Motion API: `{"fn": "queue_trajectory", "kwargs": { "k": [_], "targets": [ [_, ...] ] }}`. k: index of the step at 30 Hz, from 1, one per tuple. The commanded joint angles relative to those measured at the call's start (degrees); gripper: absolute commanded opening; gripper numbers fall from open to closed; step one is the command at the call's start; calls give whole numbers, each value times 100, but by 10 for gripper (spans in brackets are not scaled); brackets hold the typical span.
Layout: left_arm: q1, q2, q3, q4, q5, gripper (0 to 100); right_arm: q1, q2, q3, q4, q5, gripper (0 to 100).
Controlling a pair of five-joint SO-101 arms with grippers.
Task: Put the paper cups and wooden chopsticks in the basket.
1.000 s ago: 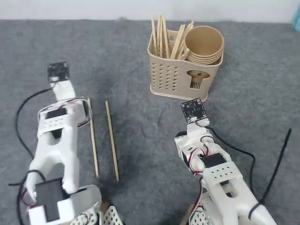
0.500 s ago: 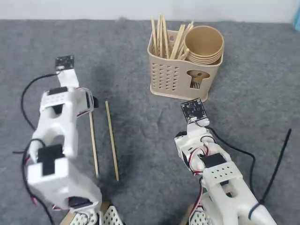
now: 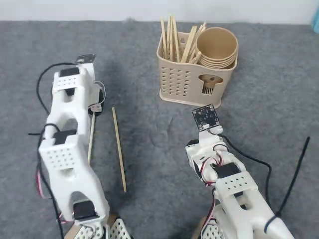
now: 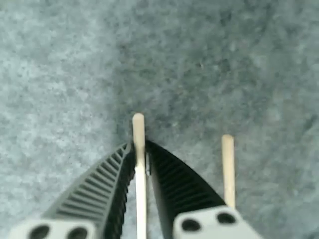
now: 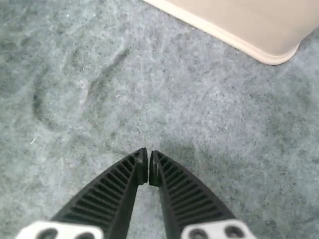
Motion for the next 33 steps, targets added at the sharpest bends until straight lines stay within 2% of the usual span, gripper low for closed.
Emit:
{"fn": "queue_trajectory", "kwargs": {
  "k": [1,4,6,13,18,22,28,33],
  "targets": [
    [-114,88,-189,589,-114,11,40,-84,-44,-92,35,22],
    [-290,-220,101,545,-431,11,40,-136,-88,-57,35,22],
    [-325,-545,541,202,-484,11,31,-145,-220,-4,35,22],
    [-360,-2690,3116,-1890,-492,11,-22,-84,-1723,1323,79,25],
    [-316,-4123,4611,-2980,-484,13,-646,127,-2822,1780,35,24],
    [-360,-4642,4998,-3226,-404,15,-1262,963,-3508,1763,26,23],
    [-1011,-4668,4884,-3385,826,15,-2044,3002,-4791,1560,26,27],
    [-1081,-4668,4866,-3402,1090,15,-2571,4901,-6207,998,-343,28]
  ]
}}
